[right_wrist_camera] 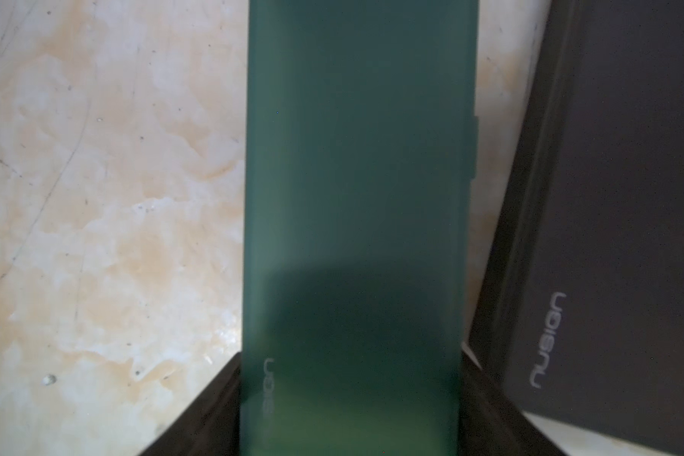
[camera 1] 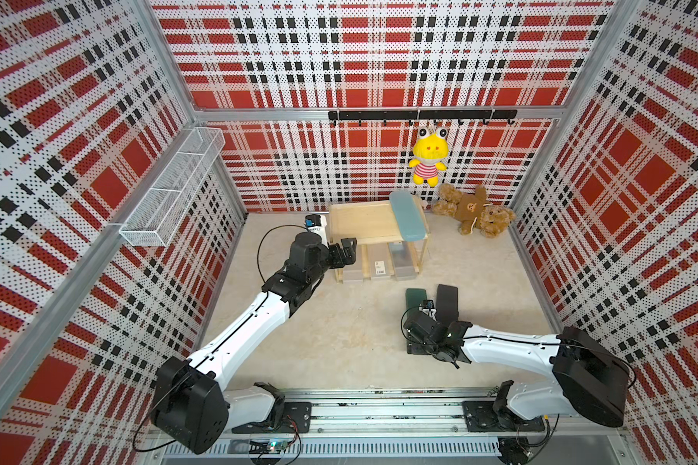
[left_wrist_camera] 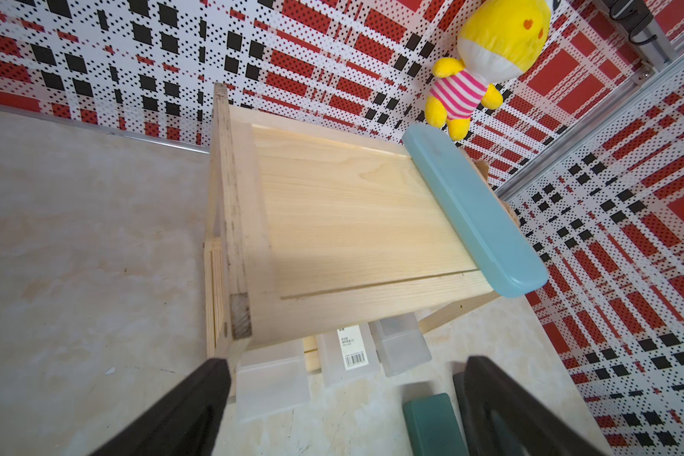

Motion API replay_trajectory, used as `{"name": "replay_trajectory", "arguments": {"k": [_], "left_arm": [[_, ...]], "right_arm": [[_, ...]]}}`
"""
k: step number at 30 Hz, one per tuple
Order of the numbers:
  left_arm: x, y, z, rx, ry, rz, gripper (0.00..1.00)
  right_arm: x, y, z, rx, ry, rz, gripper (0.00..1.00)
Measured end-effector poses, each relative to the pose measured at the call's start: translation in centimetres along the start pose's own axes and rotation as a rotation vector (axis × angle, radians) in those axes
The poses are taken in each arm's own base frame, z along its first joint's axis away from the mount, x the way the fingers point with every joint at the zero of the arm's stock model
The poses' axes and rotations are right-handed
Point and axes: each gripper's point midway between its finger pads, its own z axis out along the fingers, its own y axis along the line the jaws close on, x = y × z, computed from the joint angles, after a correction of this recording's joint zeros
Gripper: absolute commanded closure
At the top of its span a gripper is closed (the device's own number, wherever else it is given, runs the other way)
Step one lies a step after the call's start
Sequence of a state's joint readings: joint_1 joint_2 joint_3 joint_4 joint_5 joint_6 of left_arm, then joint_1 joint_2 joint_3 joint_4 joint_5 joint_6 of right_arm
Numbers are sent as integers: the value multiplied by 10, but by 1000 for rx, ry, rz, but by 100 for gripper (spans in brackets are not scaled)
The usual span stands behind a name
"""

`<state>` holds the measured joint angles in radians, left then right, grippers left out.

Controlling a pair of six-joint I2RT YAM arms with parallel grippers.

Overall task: Remove the pencil cases from the shelf
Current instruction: Place the pencil case at the center of the board.

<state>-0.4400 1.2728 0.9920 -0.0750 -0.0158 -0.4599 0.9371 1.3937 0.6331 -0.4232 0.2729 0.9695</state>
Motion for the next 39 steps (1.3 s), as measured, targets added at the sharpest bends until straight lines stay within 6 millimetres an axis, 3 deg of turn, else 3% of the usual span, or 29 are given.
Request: {"name": "replay_trajectory", "arguments": {"k": [5,11,17,28,34,39], "left_arm": [[0,0,0,-1,1,0,1],[0,0,1,-2,0,0,1],[0,2,1,-9,-3,0,1],[-1,1,1,-7,-8,0,1],[-1,1,1,-6,-8,-1,1],[-1,1,1,-5,-7,-4,1]], "right_arm": [[-6,2,3,0,-8,0,37],[-8,3,5,0,-10,-8,12],[-5,2,5,4,4,-13,0],[-20,12,-8,-6,-12,-28,0],[-39,20,-32,-24,-56,-30,0],[-61,20,-63,-18,-119,-42,0]]}}
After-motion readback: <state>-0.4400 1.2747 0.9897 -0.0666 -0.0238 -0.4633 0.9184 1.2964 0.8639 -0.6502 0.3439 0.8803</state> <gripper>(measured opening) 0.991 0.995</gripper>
